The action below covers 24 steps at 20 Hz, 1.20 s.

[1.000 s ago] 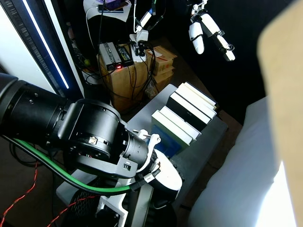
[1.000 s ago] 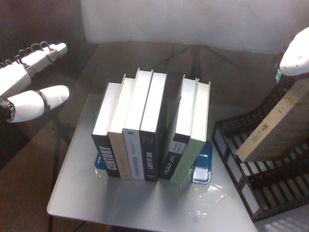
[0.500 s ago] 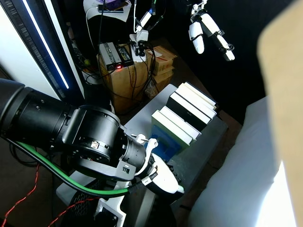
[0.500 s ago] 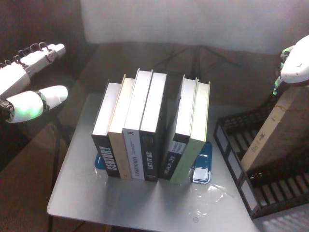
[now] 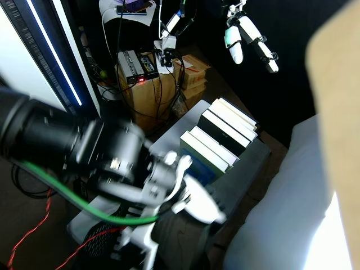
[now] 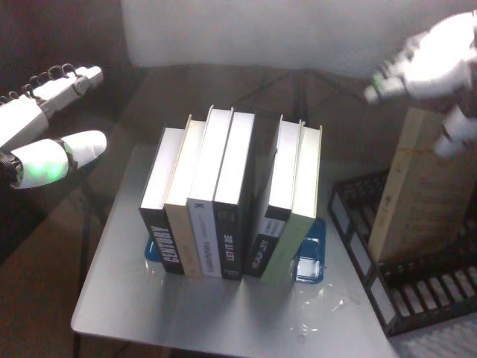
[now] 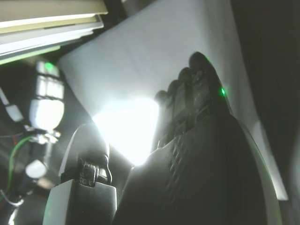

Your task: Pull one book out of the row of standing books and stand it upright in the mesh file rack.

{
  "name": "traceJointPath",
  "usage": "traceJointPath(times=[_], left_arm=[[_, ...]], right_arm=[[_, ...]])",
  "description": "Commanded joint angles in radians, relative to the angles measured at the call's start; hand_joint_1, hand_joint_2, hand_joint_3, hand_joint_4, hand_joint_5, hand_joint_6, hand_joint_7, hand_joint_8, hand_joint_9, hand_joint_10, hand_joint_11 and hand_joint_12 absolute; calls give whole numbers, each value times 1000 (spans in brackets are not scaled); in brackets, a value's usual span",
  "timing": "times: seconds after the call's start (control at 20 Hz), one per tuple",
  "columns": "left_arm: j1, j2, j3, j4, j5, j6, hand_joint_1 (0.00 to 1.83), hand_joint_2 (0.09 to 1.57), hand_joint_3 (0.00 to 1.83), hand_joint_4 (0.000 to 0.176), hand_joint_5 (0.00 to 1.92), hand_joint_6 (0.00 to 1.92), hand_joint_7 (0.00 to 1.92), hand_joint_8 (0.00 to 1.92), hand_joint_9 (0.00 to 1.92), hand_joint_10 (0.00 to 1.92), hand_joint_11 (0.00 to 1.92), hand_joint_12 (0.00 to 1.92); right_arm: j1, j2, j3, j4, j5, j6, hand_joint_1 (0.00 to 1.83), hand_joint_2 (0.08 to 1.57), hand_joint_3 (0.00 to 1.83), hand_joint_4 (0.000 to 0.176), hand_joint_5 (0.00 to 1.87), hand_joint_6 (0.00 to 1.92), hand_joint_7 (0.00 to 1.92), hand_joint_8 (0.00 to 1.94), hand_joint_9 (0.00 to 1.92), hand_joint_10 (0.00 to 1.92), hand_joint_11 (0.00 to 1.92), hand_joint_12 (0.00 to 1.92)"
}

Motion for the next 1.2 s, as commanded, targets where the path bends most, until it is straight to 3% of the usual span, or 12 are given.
traceJointPath(times=[0.0, 0.15, 0.35, 0.45, 0.55, 0.6, 0.65, 0.7, 0.75, 0.85, 0.95, 1.15], left_arm=[[-5, 5, 5, -27, -126, -8, 343, 1447, 0, 0, 76, 1, 0, 0, 0, 0, 0, 238], [-5, 7, -1, -28, -132, -7, 352, 1450, 1, 2, 58, 3, 0, 0, 0, 0, 0, 19], [-13, 23, -23, -22, -151, -4, 396, 1443, 0, 10, 54, 2, 0, 0, 0, 0, 0, 0], [-18, 33, -34, -22, -162, 2, 443, 1436, 0, 9, 59, 3, 0, 0, 0, 0, 0, 0], [-33, 37, -39, -14, -168, 3, 448, 1434, 0, 7, 48, 2, 0, 0, 0, 0, 0, 0], [-39, 39, -41, -9, -170, 3, 476, 1435, 0, 1, 49, 2, 0, 0, 0, 0, 0, 0], [-52, 41, -45, -1, -174, 7, 480, 1433, 0, 25, 48, 2, 0, 0, 0, 0, 3, 1], [-57, 43, -47, 1, -174, 9, 480, 1430, 0, 30, 57, 5, 0, 0, 0, 0, 19, 9], [-61, 44, -47, 2, -173, 9, 444, 1423, 0, 48, 53, 3, 0, 0, 0, 0, 20, 13], [-74, 41, -45, 11, -173, 7, 423, 1424, 0, 62, 49, 0, 0, 0, 0, 0, 27, 26], [-99, 40, -46, 43, -171, 2, 442, 1424, 0, 64, 43, 0, 0, 0, 0, 0, 0, 5], [-136, 50, -65, 100, -197, -11, 381, 1412, 0, 63, 44, 0, 0, 0, 0, 0, 13, 17]], right_arm=[[0, 31, -6, -25, -72, -5, 664, 1035, 0, 0, 0, 0, 0, 0, 0, 0, 0, 728], [39, 87, -71, -21, -83, -4, 654, 1042, 1, 4, 0, 0, 0, 0, 0, 0, 0, 61], [109, 208, -218, 26, -138, -4, 434, 1199, 26, 19, 0, 0, 0, 0, 0, 0, 0, 0], [108, 237, -257, 116, -159, -5, 319, 1291, 41, 0, 0, 0, 0, 0, 0, 0, 0, 0], [108, 257, -276, 312, -161, -121, 200, 1319, 31, 78, 0, 0, 0, 0, 0, 0, 0, 0], [108, 263, -278, 407, -153, -190, 171, 1338, 30, 80, 0, 0, 0, 0, 0, 0, 0, 0], [119, 264, -262, 760, -111, -471, 117, 1332, 21, 134, 0, 0, 0, 0, 0, 0, 0, 0], [119, 249, -219, 1085, -44, -686, 96, 1350, 23, 145, 0, 0, 0, 0, 0, 0, 0, 0], [83, 229, -175, 1374, 32, -797, 145, 1328, 8, 143, 0, 0, 0, 0, 0, 0, 0, 0], [19, 213, -147, 1756, 128, -1040, 262, 1316, 1, 46, 0, 0, 0, 0, 0, 0, 0, 0], [-19, 235, -176, 1928, 186, -1152, 282, 1360, 16, 0, 0, 0, 0, 0, 0, 0, 0, 0], [-141, 298, -245, 2258, 376, -1319, 315, 1354, 0, 0, 0, 0, 0, 0, 44, 20, 0, 0]])
